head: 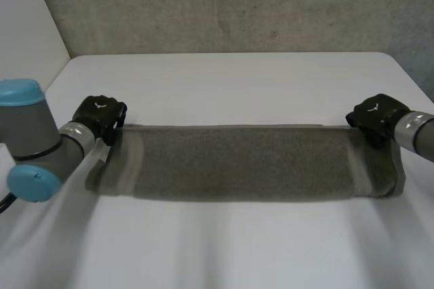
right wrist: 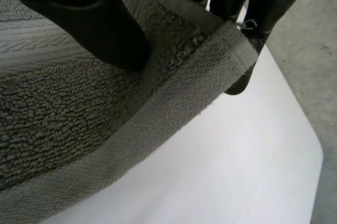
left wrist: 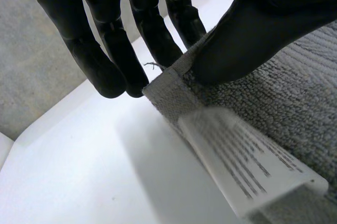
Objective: Fold the towel.
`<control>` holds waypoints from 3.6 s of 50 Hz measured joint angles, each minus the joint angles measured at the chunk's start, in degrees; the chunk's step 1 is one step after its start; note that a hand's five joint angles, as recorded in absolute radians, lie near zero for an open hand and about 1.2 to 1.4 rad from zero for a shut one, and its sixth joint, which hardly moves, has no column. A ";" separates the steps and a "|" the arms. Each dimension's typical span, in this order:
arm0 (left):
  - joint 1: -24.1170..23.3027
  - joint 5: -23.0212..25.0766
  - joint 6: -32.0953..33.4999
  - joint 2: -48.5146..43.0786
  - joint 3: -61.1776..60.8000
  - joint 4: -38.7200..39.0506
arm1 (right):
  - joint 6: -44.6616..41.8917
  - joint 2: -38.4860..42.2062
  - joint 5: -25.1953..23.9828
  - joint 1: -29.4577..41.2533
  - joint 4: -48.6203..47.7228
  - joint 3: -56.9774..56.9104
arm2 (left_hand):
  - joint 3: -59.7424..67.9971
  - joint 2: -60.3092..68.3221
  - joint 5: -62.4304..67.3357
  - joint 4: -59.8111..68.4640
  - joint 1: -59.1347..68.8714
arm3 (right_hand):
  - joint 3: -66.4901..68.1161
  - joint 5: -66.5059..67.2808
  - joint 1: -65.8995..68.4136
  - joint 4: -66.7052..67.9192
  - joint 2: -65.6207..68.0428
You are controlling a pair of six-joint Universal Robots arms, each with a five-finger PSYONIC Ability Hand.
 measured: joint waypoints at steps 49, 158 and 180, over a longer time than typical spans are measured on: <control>-4.48 -1.24 2.18 19.03 -19.04 5.54 | 13.96 -17.09 -2.81 -3.71 -10.04 23.69 | -74.48 -72.20 -71.22 -72.12 -66.96 | -62.69 -61.06 -60.87 -62.15 -62.60; -11.22 -0.35 -1.38 19.12 -20.50 8.74 | 23.03 -17.13 2.98 11.90 -19.63 34.95 | -74.61 -72.21 -71.24 -72.13 -66.96 | -11.12 -11.43 -10.75 -10.67 -12.07; -26.22 11.34 -0.84 4.07 0.39 -2.50 | 22.89 -20.03 2.23 13.07 -19.38 36.27 | -74.48 -72.20 -71.14 -72.13 -66.96 | -11.06 -11.42 -10.20 -10.51 -12.06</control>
